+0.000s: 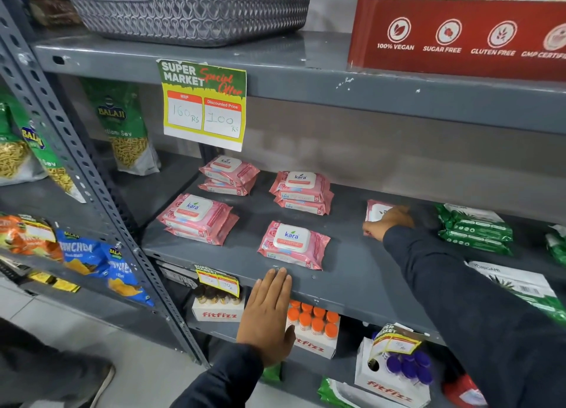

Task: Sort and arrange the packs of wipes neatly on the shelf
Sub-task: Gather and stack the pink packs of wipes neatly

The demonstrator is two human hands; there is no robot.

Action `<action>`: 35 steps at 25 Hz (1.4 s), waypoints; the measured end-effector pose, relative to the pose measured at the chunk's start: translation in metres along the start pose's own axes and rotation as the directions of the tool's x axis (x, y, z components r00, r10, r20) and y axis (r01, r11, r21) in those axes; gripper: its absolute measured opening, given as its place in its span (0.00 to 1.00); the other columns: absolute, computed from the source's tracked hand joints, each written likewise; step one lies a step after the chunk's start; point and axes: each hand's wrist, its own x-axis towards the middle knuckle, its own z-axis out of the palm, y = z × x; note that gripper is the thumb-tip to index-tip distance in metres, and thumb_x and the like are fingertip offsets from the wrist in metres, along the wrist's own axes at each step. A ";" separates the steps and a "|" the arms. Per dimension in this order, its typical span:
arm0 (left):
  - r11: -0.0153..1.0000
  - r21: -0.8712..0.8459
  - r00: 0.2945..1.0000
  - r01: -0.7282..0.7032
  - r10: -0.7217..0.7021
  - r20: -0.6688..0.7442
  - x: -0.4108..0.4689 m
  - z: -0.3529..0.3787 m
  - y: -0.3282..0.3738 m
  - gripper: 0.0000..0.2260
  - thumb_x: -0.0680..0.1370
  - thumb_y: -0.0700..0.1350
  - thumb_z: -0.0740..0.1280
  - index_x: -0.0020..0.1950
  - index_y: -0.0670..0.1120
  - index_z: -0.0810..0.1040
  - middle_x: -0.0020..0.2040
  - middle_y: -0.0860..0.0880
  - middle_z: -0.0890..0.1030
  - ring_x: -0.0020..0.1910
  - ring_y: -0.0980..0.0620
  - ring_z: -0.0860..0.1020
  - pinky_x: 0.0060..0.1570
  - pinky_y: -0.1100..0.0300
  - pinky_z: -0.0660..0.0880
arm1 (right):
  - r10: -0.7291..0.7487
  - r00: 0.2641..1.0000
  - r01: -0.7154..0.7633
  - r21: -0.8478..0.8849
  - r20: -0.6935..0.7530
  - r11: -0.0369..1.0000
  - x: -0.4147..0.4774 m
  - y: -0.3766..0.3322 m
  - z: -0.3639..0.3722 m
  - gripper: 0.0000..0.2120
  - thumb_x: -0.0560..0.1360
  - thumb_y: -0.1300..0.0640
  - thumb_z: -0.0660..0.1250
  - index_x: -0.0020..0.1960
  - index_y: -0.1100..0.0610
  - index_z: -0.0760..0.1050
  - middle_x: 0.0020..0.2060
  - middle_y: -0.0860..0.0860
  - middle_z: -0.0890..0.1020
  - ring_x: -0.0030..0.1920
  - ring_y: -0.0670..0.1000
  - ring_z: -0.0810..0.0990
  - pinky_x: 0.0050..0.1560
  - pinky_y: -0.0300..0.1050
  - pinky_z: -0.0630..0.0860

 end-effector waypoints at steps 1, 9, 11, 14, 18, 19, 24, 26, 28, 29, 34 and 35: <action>1.000 0.001 1.000 0.002 -0.002 -0.001 0.000 0.000 0.000 0.38 0.71 0.53 0.62 0.76 0.44 0.50 0.78 0.46 0.54 0.76 0.44 0.49 0.73 0.44 0.49 | -0.003 1.000 0.005 0.083 -0.026 0.997 -0.001 0.001 -0.003 0.46 0.59 0.52 0.77 0.69 0.64 0.58 0.57 0.58 0.77 0.47 0.59 0.77 0.43 0.46 0.74; 1.000 -0.010 1.000 0.013 -0.013 -0.013 0.000 0.005 0.001 0.40 0.68 0.53 0.65 0.76 0.43 0.53 0.77 0.45 0.58 0.76 0.43 0.53 0.71 0.41 0.51 | -0.669 0.743 0.634 0.303 0.013 0.711 -0.060 -0.034 -0.013 0.54 0.57 0.49 0.77 0.75 0.54 0.52 0.56 0.44 0.76 0.52 0.45 0.77 0.51 0.38 0.71; 1.000 -0.016 1.000 0.006 -0.006 -0.019 0.000 0.005 0.000 0.40 0.68 0.53 0.65 0.75 0.43 0.54 0.77 0.45 0.59 0.76 0.43 0.54 0.72 0.42 0.53 | -0.786 0.591 0.724 0.309 0.183 0.616 -0.079 -0.044 -0.005 0.55 0.55 0.46 0.77 0.75 0.52 0.53 0.57 0.40 0.76 0.51 0.38 0.76 0.51 0.32 0.70; 1.000 -0.016 1.000 0.001 -0.001 -0.010 -0.001 0.004 0.000 0.40 0.67 0.53 0.65 0.75 0.43 0.54 0.77 0.45 0.59 0.75 0.43 0.55 0.74 0.44 0.52 | -0.800 0.471 0.784 0.240 0.371 0.573 -0.093 -0.055 0.015 0.52 0.61 0.57 0.78 0.76 0.51 0.51 0.66 0.51 0.73 0.62 0.51 0.75 0.59 0.43 0.73; 1.000 -0.006 1.000 0.018 -0.018 0.010 0.000 0.002 0.000 0.41 0.69 0.54 0.62 0.76 0.46 0.47 0.78 0.48 0.49 0.77 0.45 0.46 0.72 0.48 0.42 | -0.782 0.431 0.799 0.213 0.449 0.562 -0.098 -0.066 0.025 0.49 0.63 0.59 0.75 0.76 0.52 0.50 0.69 0.49 0.71 0.63 0.52 0.74 0.63 0.49 0.73; 1.000 -0.003 1.000 0.020 -0.020 0.012 0.001 0.001 0.000 0.41 0.69 0.54 0.62 0.77 0.46 0.45 0.78 0.48 0.47 0.77 0.46 0.44 0.72 0.49 0.40 | -0.776 0.427 0.800 0.206 0.465 0.564 -0.098 -0.067 0.025 0.49 0.63 0.59 0.75 0.76 0.51 0.50 0.69 0.49 0.72 0.62 0.52 0.75 0.62 0.49 0.74; 1.000 0.011 0.999 0.021 -0.022 0.025 0.000 -0.002 0.002 0.41 0.69 0.53 0.63 0.77 0.45 0.47 0.78 0.47 0.49 0.77 0.45 0.45 0.72 0.47 0.39 | -0.760 0.421 0.802 0.188 0.495 0.566 -0.095 -0.068 0.023 0.49 0.64 0.58 0.75 0.76 0.49 0.49 0.66 0.47 0.74 0.57 0.48 0.75 0.58 0.43 0.74; 1.000 0.012 1.000 0.021 -0.021 0.014 0.000 -0.002 0.003 0.41 0.70 0.53 0.62 0.77 0.45 0.46 0.78 0.47 0.48 0.76 0.46 0.43 0.72 0.48 0.38 | -0.754 0.434 0.796 0.182 0.493 0.577 -0.096 -0.066 0.021 0.49 0.64 0.56 0.76 0.76 0.47 0.50 0.64 0.48 0.75 0.57 0.48 0.75 0.56 0.41 0.73; 1.000 0.007 1.000 0.027 -0.027 0.008 0.000 -0.002 0.003 0.40 0.70 0.54 0.62 0.77 0.45 0.47 0.78 0.47 0.48 0.76 0.47 0.41 0.71 0.49 0.37 | -0.747 0.477 0.781 0.166 0.463 0.602 -0.097 -0.062 0.018 0.49 0.62 0.50 0.78 0.74 0.46 0.51 0.61 0.47 0.76 0.58 0.50 0.77 0.55 0.42 0.74; 1.000 0.004 1.000 0.030 -0.030 0.009 0.000 -0.002 0.004 0.40 0.70 0.54 0.62 0.77 0.45 0.47 0.78 0.47 0.48 0.75 0.47 0.40 0.72 0.49 0.37 | -0.736 0.511 0.771 0.143 0.444 0.621 -0.099 -0.060 0.016 0.50 0.61 0.46 0.78 0.73 0.46 0.52 0.61 0.47 0.76 0.59 0.52 0.77 0.55 0.44 0.75; 0.999 -0.008 0.999 0.035 -0.035 0.014 0.001 -0.003 0.005 0.41 0.70 0.55 0.61 0.77 0.45 0.43 0.78 0.49 0.44 0.74 0.49 0.35 0.71 0.52 0.34 | -0.687 0.638 0.769 -0.236 0.349 0.594 -0.108 -0.053 0.009 0.55 0.53 0.19 0.61 0.72 0.44 0.51 0.67 0.49 0.74 0.62 0.57 0.76 0.64 0.58 0.70; 0.999 -0.007 0.999 0.035 -0.035 0.020 0.001 -0.003 0.005 0.41 0.70 0.55 0.60 0.77 0.46 0.42 0.78 0.49 0.43 0.74 0.49 0.34 0.71 0.52 0.34 | -0.709 0.625 0.781 -0.260 0.326 0.568 -0.109 -0.054 0.007 0.53 0.56 0.20 0.60 0.73 0.45 0.52 0.68 0.50 0.73 0.64 0.58 0.74 0.65 0.59 0.69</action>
